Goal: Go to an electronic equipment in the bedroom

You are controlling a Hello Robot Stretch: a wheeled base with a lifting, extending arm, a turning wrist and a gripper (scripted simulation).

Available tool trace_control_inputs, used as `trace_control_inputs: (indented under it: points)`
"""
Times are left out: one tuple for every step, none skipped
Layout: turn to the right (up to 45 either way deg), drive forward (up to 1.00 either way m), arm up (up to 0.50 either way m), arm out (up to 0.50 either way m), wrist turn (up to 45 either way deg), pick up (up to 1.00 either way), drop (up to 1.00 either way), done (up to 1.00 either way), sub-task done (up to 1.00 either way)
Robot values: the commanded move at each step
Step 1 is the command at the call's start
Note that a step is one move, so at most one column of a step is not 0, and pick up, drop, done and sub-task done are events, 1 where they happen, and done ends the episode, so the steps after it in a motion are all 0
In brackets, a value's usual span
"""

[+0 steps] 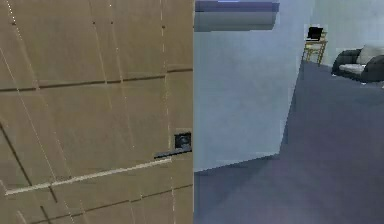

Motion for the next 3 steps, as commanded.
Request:
trace_control_inputs:
  points:
    - [-45.0, 0.00, 0.00, 0.00, 0.0, 0.00, 0.00, 0.00, 0.00]
    - [-18.0, 0.00, 0.00, 0.00, 0.0, 0.00, 0.00, 0.00, 0.00]
    - [0.0, 0.55, 0.00, 0.00, 0.0, 0.00, 0.00, 0.00, 0.00]
